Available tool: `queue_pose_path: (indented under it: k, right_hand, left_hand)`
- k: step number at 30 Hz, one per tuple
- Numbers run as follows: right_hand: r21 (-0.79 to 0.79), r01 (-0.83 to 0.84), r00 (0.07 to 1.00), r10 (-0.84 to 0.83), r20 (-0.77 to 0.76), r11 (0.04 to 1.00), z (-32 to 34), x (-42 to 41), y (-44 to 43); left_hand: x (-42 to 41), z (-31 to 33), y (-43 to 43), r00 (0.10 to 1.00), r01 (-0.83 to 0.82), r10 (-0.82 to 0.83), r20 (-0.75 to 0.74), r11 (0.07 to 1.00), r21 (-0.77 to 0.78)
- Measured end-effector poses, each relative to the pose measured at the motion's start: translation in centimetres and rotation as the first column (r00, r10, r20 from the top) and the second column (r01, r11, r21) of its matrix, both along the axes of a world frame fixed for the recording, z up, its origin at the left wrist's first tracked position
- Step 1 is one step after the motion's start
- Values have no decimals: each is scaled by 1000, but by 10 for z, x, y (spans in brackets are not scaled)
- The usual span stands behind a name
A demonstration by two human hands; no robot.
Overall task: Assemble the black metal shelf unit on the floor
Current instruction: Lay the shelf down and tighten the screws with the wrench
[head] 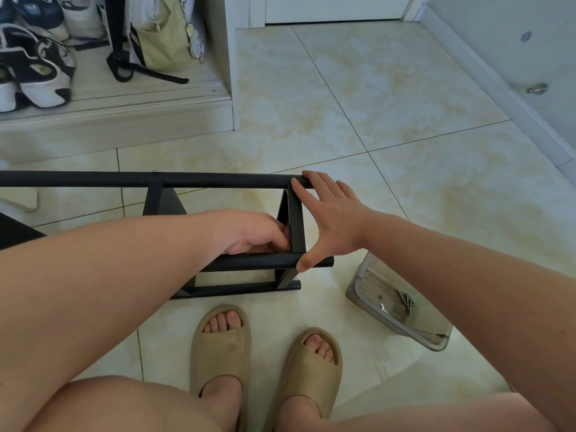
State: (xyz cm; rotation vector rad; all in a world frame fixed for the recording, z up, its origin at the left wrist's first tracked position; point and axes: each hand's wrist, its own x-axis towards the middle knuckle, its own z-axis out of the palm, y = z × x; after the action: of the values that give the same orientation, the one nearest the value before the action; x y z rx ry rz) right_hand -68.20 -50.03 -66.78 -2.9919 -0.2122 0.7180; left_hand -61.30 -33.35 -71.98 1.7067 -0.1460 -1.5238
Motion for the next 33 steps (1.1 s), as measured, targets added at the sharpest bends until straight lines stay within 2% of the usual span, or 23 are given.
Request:
queue_pose_path:
  k: [6, 9, 22, 33]
  right_hand:
    - [8, 10, 1000, -9, -18, 1000, -2, 1, -2]
    - [13, 7, 1000, -7, -14, 1000, -3, 0, -2]
    - [19, 6, 1000, -6, -9, 1000, -5, 0, -3]
    - [31, 15, 1000, -15, -11, 999, -7, 0, -4]
  left_hand:
    - [-2, -1, 1, 999, 43, -43, -10, 997, 67]
    - [-2, -1, 0, 999, 29, -31, 22, 997, 68]
    - [1, 4, -4, 1000, 21, -21, 0, 999, 44]
    - [-2, 3, -2, 999, 41, -38, -28, 993, 112]
